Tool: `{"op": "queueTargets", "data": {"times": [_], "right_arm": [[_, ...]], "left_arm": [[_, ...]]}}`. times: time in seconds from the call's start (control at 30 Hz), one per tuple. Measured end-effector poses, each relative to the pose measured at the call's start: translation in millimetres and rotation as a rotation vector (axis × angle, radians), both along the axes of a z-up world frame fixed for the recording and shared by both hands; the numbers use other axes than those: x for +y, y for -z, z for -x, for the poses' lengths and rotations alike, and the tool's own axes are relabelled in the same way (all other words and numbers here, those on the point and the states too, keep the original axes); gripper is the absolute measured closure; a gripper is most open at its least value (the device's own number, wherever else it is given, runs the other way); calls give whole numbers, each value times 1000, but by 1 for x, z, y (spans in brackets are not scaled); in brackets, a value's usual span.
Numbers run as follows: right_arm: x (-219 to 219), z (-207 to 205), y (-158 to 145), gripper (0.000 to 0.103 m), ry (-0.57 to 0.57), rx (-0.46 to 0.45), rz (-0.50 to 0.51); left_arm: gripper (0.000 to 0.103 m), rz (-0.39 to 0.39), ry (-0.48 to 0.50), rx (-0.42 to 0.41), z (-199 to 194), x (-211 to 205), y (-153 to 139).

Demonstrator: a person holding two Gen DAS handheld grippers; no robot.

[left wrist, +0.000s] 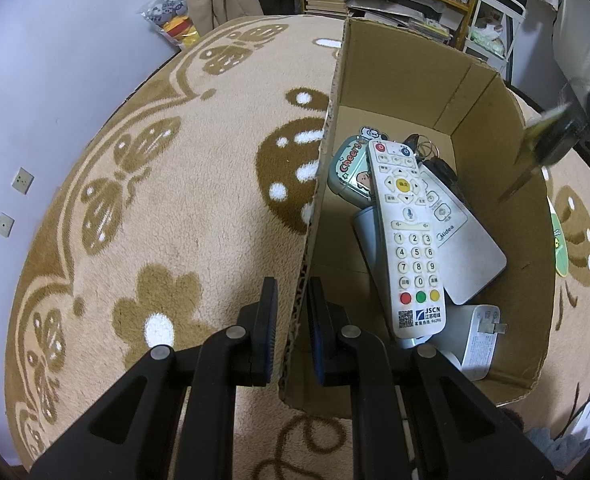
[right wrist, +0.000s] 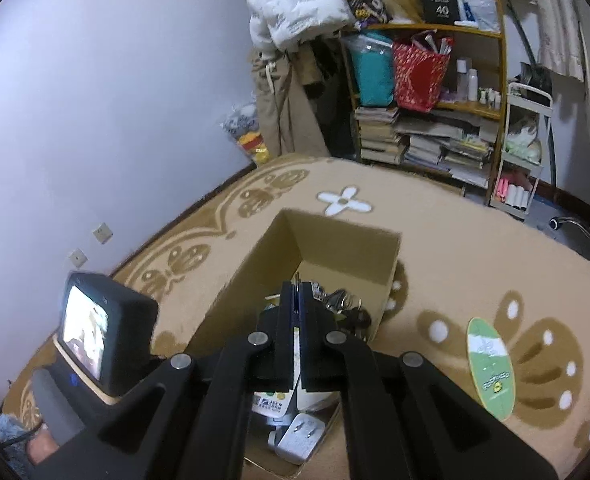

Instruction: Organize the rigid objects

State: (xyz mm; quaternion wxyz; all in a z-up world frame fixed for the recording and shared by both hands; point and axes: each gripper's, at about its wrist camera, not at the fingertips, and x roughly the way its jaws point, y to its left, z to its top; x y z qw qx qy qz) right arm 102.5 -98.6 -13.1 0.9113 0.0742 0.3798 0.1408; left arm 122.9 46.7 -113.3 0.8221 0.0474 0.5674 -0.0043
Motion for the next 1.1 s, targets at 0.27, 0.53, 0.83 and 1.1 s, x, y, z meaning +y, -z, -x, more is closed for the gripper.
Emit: {"op": "queueTargets", "data": {"times": [0.27, 0.53, 0.83, 1.1], "right_arm": [[12, -2, 31, 100, -37, 90, 17], [-2, -2, 30, 97, 25, 71, 42], [-51, -3, 22, 45, 149, 54, 86], [-92, -12, 28, 14, 247, 55, 124]], "left_arm": [[89, 4, -1, 6, -2, 3, 2], [89, 7, 0, 8, -3, 3, 3], [89, 1, 3, 7, -4, 3, 3], [89, 1, 2, 7, -4, 3, 3]]}}
